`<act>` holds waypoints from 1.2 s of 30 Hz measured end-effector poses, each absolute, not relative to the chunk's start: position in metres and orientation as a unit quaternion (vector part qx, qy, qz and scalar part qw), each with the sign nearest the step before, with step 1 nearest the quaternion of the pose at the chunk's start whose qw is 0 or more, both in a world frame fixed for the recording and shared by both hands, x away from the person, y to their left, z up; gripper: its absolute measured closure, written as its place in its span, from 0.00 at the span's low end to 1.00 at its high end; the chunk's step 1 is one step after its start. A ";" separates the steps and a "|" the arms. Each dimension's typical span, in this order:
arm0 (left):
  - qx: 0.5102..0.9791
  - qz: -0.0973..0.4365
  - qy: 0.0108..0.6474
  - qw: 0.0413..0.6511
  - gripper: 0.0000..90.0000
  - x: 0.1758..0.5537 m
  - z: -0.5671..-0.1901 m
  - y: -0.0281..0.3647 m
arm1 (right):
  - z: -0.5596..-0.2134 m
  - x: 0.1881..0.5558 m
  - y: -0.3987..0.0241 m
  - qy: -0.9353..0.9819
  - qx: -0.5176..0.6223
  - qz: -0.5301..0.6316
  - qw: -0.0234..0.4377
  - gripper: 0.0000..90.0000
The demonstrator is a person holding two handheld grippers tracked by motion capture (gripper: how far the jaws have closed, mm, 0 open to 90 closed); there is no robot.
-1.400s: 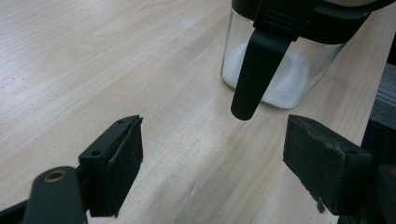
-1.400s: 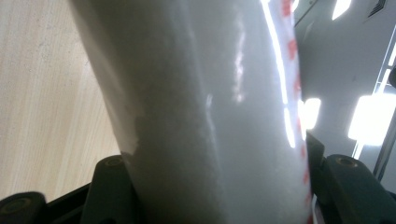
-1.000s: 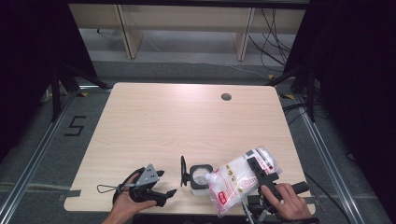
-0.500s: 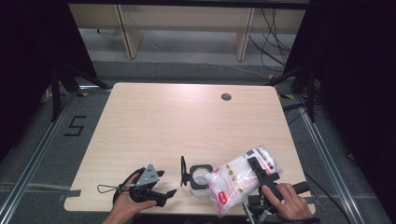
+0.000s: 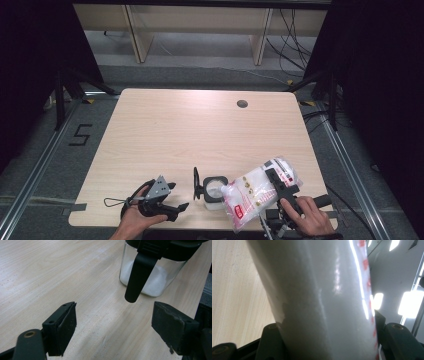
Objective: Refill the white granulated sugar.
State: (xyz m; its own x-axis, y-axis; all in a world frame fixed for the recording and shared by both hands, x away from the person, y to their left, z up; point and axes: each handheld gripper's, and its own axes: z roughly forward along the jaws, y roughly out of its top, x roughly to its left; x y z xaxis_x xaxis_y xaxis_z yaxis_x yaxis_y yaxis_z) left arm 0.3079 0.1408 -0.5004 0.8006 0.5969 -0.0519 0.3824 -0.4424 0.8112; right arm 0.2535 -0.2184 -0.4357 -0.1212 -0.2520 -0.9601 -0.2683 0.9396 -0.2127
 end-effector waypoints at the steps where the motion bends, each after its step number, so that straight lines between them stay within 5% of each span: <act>1: 0.840 0.122 0.292 0.440 0.22 0.308 -0.500 0.141 | -0.436 0.253 -0.218 0.755 -0.165 0.004 0.635 0.49; 36: 0.842 0.128 0.287 0.438 0.22 0.308 -0.500 0.142 | -0.438 0.256 -0.221 0.758 -0.160 0.011 0.632 0.49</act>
State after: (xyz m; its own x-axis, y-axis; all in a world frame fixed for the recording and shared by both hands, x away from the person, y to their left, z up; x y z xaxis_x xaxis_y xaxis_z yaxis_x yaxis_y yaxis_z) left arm 0.3082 0.1417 -0.4996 0.8022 0.5960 -0.0361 0.3721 -0.4517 0.8109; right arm 0.2557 -0.2213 -0.4377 -0.1500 -0.2280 -0.9620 -0.2560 0.9488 -0.1850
